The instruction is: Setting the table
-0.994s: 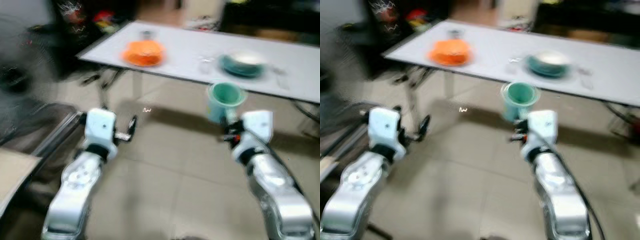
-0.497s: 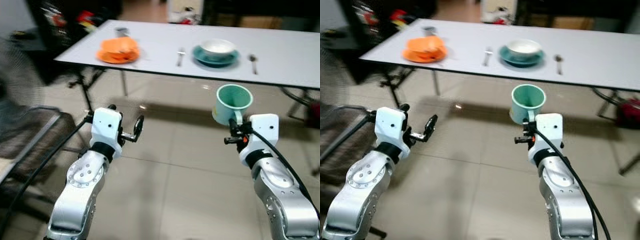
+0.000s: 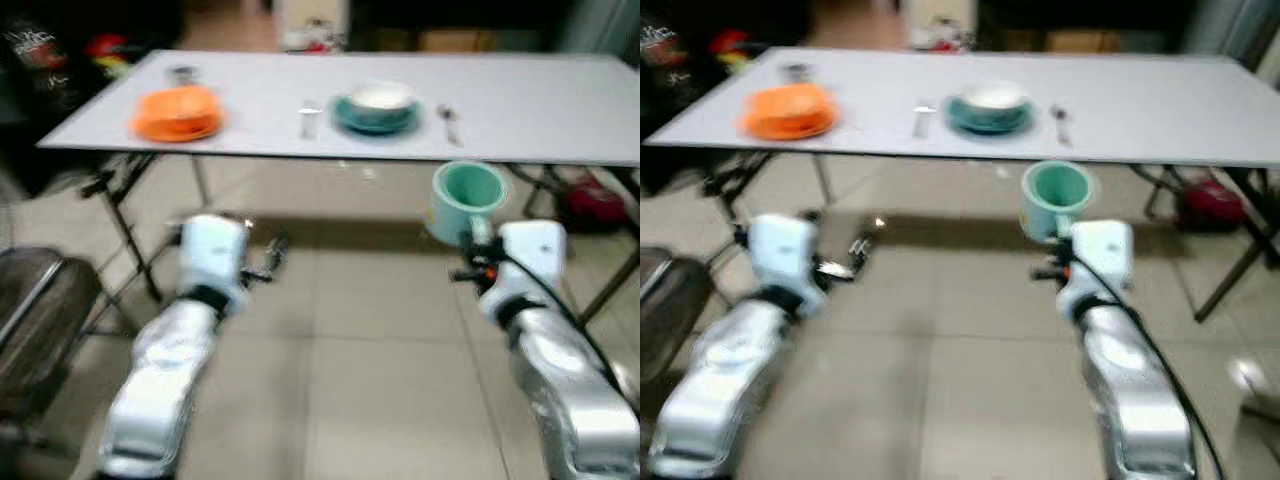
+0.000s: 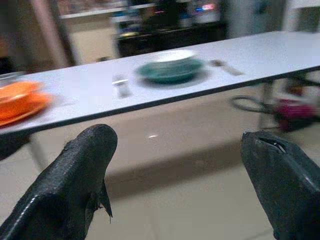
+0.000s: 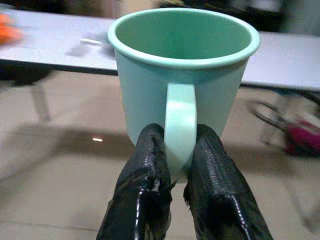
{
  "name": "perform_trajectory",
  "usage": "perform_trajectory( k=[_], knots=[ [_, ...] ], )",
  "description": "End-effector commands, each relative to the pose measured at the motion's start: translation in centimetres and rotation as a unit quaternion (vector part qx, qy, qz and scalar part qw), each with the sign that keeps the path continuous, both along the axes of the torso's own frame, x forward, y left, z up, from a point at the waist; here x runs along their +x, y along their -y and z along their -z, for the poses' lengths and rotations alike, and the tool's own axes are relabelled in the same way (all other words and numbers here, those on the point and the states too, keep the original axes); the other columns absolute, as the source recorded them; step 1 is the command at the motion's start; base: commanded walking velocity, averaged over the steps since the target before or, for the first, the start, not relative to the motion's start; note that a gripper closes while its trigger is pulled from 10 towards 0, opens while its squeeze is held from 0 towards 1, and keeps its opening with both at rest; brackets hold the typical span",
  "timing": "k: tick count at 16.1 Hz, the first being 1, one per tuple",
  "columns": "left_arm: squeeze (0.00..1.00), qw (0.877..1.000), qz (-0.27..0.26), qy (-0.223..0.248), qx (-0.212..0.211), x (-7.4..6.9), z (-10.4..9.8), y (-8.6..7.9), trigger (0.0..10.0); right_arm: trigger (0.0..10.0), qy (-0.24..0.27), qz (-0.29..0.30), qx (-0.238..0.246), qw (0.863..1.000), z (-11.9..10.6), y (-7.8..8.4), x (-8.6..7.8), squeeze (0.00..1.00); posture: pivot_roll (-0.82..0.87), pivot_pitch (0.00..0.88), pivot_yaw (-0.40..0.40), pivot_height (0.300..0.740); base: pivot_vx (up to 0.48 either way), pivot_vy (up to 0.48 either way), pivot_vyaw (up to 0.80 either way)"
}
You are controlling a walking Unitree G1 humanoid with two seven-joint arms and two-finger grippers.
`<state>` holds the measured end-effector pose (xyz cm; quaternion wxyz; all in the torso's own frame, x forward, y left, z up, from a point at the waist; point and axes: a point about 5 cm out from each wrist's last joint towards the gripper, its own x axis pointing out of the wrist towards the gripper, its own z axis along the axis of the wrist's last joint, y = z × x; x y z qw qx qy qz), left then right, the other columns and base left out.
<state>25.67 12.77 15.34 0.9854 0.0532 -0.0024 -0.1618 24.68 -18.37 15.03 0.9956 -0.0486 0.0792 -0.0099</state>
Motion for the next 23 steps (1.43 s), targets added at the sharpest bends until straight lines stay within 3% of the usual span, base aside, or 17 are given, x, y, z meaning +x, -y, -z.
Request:
perform_trajectory(
  k=[1,7,11,15,23],
  knots=[
    [0.0,1.0,-0.014,0.004,0.008,0.2,-0.2,-1.0,10.0,10.0,0.014,-0.011,0.005,1.0,-0.7,-0.7,0.3,0.0,-0.03,0.0,0.023,0.74,0.319,0.0,-0.8],
    [0.0,1.0,-0.016,0.018,0.008,0.7,-0.6,-1.0,10.0,10.0,0.026,-0.012,0.005,1.0,-1.0,-0.7,0.6,0.0,-0.03,0.0,0.024,0.74,0.324,0.0,-0.75],
    [0.0,0.999,-0.032,0.03,0.01,1.3,-1.0,-1.3,10.0,10.0,0.048,-0.01,-0.003,0.999,-1.6,-0.8,1.2,0.0,-0.03,0.0,0.029,0.74,0.333,0.0,0.0],
    [0.0,0.998,-0.049,0.041,0.018,1.8,-1.3,-1.7,10.0,10.0,0.055,-0.012,-0.046,0.997,-1.6,-0.8,2.0,0.0,-0.02,0.0,0.025,0.74,0.337,0.0,0.0],
    [0.0,0.997,-0.051,0.052,0.014,2.0,-1.5,-1.6,10.0,10.0,0.061,-0.031,-0.02,0.997,-1.6,-1.3,1.9,0.0,-0.02,0.0,0.021,0.74,0.372,0.0,0.0]
  ],
)
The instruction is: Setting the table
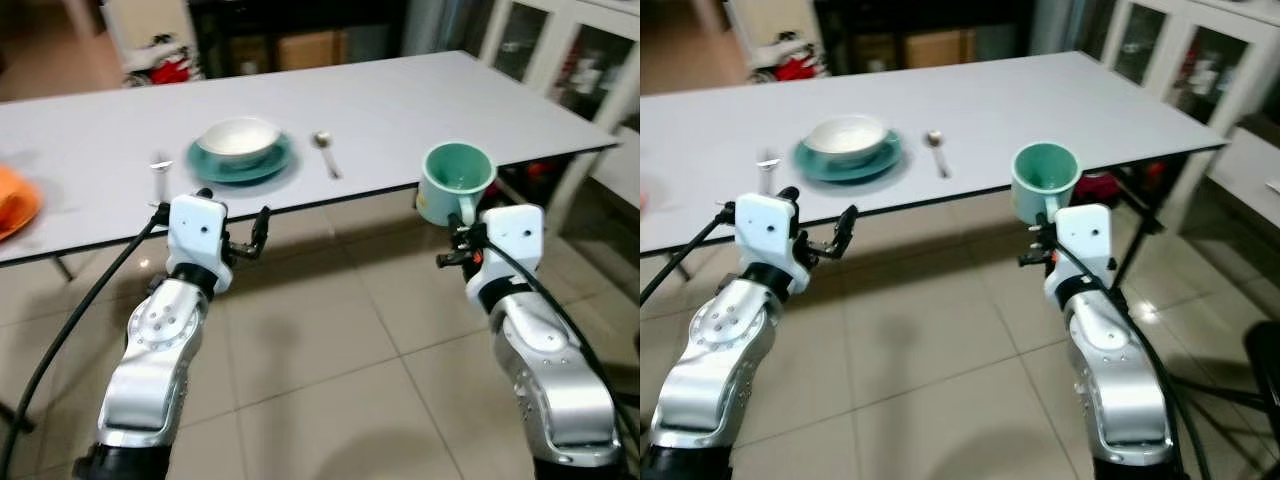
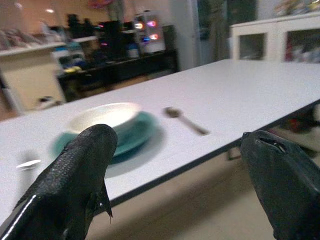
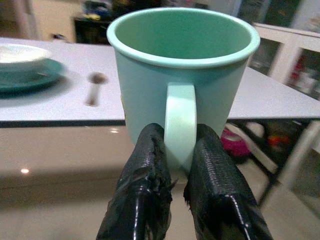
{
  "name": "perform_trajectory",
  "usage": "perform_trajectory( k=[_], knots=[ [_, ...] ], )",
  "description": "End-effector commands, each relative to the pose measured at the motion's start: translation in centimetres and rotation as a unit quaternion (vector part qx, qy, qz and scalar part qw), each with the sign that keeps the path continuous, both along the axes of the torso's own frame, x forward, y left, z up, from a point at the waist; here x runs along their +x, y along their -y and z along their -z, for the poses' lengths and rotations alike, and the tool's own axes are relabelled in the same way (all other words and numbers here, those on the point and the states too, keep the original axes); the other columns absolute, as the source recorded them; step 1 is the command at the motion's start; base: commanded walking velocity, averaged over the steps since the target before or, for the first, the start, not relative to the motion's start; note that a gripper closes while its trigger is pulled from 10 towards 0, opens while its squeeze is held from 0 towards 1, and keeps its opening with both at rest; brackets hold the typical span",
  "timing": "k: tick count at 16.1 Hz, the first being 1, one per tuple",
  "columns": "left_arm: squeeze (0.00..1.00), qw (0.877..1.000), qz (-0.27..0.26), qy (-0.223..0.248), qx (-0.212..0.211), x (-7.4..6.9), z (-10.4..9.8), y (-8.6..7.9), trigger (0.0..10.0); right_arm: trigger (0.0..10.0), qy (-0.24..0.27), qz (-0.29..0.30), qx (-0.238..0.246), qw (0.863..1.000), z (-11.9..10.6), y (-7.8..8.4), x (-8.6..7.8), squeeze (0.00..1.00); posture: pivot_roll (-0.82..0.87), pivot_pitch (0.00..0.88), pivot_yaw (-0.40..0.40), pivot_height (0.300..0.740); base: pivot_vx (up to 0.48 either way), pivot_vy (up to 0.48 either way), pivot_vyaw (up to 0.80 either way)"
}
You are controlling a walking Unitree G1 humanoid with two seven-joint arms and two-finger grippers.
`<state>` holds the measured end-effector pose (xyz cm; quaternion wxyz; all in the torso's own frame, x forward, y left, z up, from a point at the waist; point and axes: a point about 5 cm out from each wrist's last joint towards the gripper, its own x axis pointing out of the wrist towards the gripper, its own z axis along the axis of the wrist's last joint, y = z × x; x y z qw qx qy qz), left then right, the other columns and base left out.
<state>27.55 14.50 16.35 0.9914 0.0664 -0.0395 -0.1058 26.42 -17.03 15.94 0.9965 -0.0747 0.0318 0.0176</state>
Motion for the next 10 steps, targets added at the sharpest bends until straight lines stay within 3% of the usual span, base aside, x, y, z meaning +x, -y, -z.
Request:
perform_trajectory(
  k=[1,4,10],
  knots=[
    [0.0,1.0,0.003,0.01,0.008,0.1,-0.5,0.2,10.0,10.0,0.014,0.001,0.007,1.0,-0.6,0.1,0.2,0.0,-0.02,0.0,0.021,0.74,0.409,0.0,0.0],
    [0.0,1.0,0.0,0.015,0.005,0.2,-0.6,0.0,10.0,10.0,0.014,-0.002,0.008,1.0,-0.6,0.0,0.4,0.0,-0.02,0.0,0.019,0.74,0.409,0.0,-0.8],
    [0.0,1.0,-0.001,0.015,0.002,0.1,-0.5,0.1,10.0,10.0,0.008,-0.045,0.025,0.999,-0.6,-1.0,0.6,0.0,-0.02,0.0,0.015,0.74,0.412,0.0,0.0]
  ],
)
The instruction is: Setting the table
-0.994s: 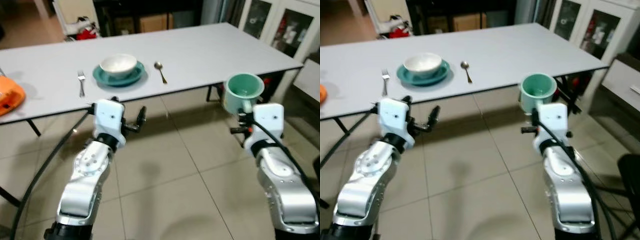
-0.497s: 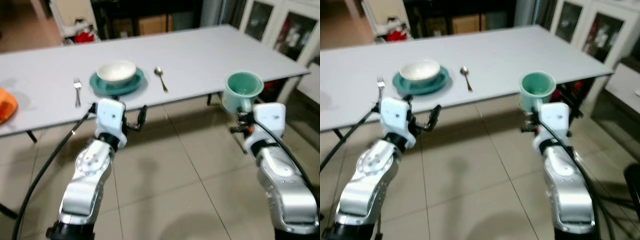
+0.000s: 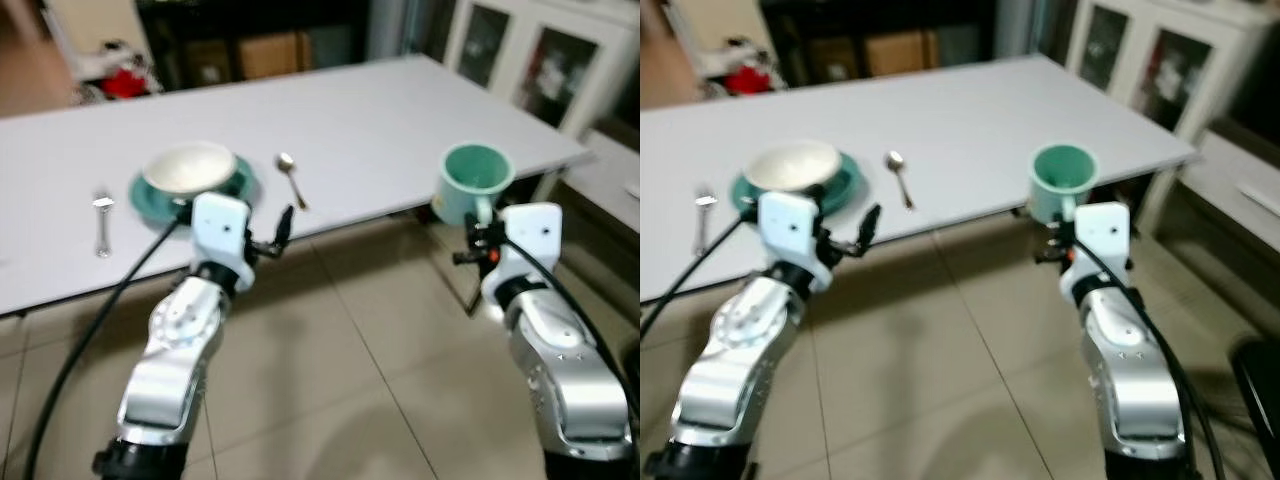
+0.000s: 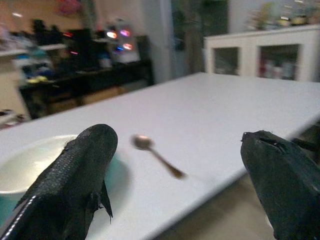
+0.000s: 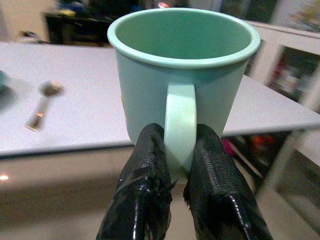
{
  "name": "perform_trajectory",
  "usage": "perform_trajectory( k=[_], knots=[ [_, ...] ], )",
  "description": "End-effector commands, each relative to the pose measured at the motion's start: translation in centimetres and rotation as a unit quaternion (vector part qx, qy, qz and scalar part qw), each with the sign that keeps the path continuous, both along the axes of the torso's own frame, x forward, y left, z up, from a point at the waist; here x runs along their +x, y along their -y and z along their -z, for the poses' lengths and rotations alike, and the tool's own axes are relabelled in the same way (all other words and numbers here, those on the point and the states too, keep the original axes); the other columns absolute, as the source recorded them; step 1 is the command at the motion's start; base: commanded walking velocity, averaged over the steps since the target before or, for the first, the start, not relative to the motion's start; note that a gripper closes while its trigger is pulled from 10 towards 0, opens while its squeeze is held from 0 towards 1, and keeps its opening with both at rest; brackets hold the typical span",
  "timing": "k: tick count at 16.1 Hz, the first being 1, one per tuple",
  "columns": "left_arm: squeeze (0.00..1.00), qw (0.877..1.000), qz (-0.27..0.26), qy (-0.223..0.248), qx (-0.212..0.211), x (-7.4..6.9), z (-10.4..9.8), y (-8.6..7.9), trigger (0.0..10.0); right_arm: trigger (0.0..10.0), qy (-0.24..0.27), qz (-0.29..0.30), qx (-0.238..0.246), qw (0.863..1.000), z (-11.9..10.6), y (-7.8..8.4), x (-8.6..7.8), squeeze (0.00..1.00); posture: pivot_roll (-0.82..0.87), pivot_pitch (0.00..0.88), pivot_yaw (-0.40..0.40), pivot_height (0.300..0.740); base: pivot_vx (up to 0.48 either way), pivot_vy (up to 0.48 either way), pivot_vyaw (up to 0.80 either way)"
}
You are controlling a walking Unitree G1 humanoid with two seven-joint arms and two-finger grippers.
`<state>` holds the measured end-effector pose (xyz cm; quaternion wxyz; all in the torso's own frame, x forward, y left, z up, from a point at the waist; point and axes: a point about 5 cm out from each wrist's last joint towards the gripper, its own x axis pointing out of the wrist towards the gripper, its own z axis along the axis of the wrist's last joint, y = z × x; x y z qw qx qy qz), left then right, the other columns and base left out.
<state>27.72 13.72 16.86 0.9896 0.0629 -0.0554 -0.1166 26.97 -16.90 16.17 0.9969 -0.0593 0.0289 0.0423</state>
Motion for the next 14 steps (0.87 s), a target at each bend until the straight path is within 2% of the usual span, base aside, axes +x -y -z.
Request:
perform_trajectory(
  k=[1,4,5,7,8,14],
  knots=[
    [0.0,1.0,-0.014,0.001,0.006,-0.04,-0.02,-0.73,10.0,10.0,0.01,-0.027,0.009,1.0,-0.46,-1.09,0.07,0.0,-0.02,0.0,0.012,0.74,0.412,0.0,0.0],
    [0.0,1.0,-0.017,0.003,0.004,-0.07,-0.08,-0.78,10.0,10.0,0.013,-0.038,-0.02,0.999,-0.63,-1.16,0.22,0.0,-0.02,0.0,0.007,0.74,0.414,0.0,0.0],
    [0.0,1.0,-0.017,0.004,0.004,-0.09,-0.08,-0.79,10.0,10.0,0.013,-0.043,-0.032,0.998,-0.68,-1.18,0.34,0.0,-0.02,0.0,0.006,0.74,0.412,0.0,0.8],
    [0.0,1.0,-0.017,0.004,0.004,-0.09,-0.07,-0.73,10.0,10.0,0.023,-0.042,-0.026,0.999,-0.99,-1.12,0.45,0.0,-0.02,0.0,0.003,0.74,0.412,0.0,0.8],
    [0.0,1.0,-0.017,0.003,0.003,-0.11,-0.04,-0.74,10.0,10.0,0.022,-0.035,-0.005,0.999,-0.97,-0.98,0.48,0.0,-0.01,0.0,0.002,0.74,0.416,0.0,0.0],
    [0.0,1.0,-0.016,0.004,0.004,0.02,-0.11,-0.78,10.0,10.0,0.022,-0.045,-0.011,0.999,-0.99,-1.1,0.78,0.0,-0.01,0.0,0.002,0.74,0.413,0.0,0.0]
  ],
)
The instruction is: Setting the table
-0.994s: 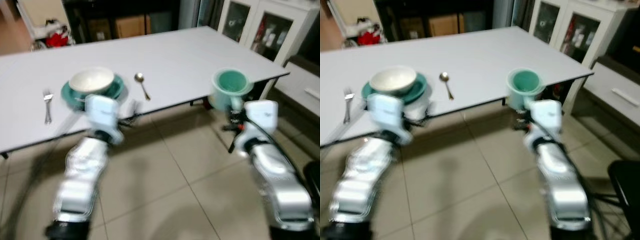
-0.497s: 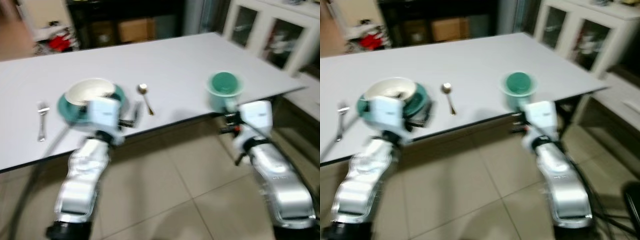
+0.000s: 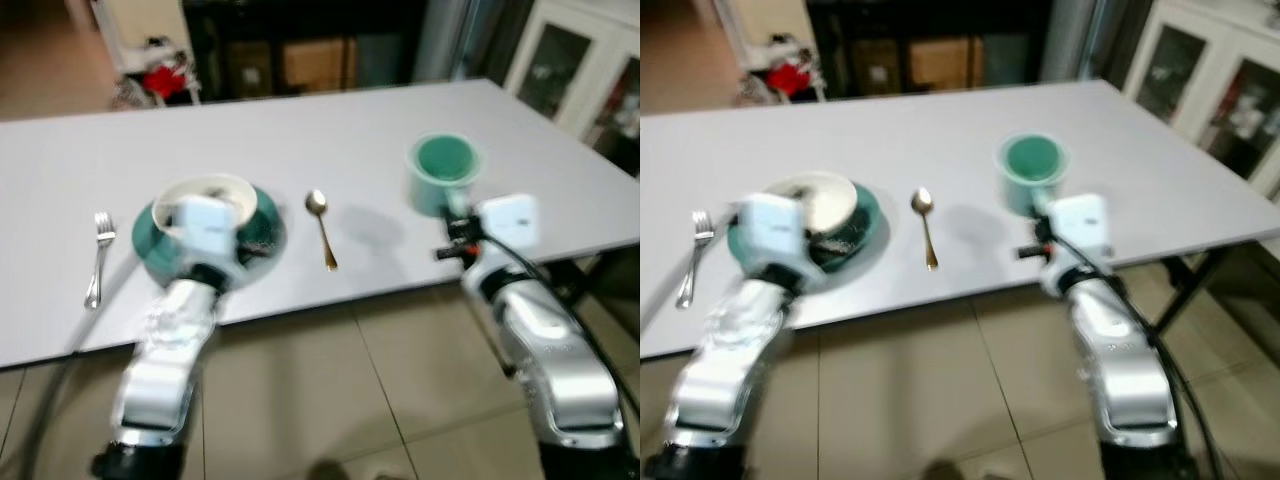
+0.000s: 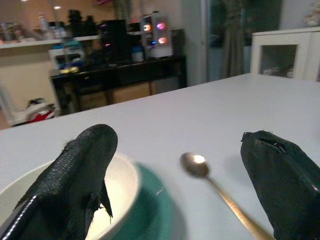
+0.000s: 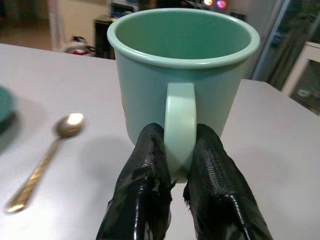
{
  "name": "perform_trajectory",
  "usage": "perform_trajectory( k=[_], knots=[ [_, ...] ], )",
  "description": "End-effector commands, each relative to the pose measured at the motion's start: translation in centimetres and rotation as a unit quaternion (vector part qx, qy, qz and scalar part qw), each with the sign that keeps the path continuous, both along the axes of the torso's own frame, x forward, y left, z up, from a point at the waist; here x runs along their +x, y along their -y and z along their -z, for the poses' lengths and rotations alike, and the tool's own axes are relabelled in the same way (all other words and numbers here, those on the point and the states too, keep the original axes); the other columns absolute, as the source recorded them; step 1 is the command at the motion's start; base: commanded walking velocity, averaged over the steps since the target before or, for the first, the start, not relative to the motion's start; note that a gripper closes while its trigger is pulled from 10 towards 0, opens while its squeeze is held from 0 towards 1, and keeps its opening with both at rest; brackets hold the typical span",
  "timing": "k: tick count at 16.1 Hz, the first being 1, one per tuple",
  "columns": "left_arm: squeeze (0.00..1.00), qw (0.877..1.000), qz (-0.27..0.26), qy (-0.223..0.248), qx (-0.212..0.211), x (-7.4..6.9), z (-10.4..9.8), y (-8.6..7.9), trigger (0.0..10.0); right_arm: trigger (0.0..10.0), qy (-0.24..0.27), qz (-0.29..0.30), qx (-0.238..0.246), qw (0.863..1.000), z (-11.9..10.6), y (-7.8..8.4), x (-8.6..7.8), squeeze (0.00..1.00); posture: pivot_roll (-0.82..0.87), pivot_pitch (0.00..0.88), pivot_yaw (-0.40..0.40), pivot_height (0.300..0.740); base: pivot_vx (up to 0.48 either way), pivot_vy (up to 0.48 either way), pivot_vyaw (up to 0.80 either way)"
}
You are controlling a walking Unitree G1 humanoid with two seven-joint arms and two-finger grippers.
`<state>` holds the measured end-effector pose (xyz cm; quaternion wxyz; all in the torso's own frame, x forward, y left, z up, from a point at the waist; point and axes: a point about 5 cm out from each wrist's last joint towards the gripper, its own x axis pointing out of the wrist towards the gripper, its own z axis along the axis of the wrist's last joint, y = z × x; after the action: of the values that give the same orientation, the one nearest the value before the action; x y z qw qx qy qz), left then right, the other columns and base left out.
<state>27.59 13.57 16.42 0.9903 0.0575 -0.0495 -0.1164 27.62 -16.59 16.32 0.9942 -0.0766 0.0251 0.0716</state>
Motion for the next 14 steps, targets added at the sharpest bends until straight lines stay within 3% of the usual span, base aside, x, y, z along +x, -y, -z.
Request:
perform_trajectory(
  k=[1,7,8,11,14],
  knots=[
    [0.0,1.0,-0.016,0.011,0.009,0.2,-0.6,-1.0,10.0,10.0,0.018,-0.021,0.004,1.0,-0.8,-0.9,0.2,0.0,-0.01,0.0,0.002,0.74,0.412,0.0,0.0],
    [0.0,1.0,-0.02,0.017,0.011,0.2,-0.8,-1.1,10.0,10.0,0.018,-0.048,0.005,0.999,-1.1,-1.3,0.5,0.0,0.0,0.0,-0.008,0.74,0.414,0.0,0.67],
    [0.0,1.0,-0.02,0.018,0.012,0.1,-0.9,-1.1,10.0,10.0,0.016,-0.044,0.036,0.998,-1.1,-1.2,0.6,0.0,0.0,0.0,-0.012,0.74,0.412,0.0,0.0],
    [0.0,1.0,-0.001,0.013,0.015,-0.1,-0.8,-0.7,10.0,10.0,0.01,-0.04,0.05,0.998,-1.2,-0.7,1.1,0.0,0.0,0.0,-0.014,0.74,0.414,0.0,0.0],
    [0.0,1.0,0.001,0.013,0.015,-0.1,-0.8,-0.7,10.0,10.0,-0.011,-0.092,0.066,0.994,-1.0,-1.2,1.2,0.0,0.0,0.0,-0.014,0.74,0.414,0.0,0.0]
  ],
)
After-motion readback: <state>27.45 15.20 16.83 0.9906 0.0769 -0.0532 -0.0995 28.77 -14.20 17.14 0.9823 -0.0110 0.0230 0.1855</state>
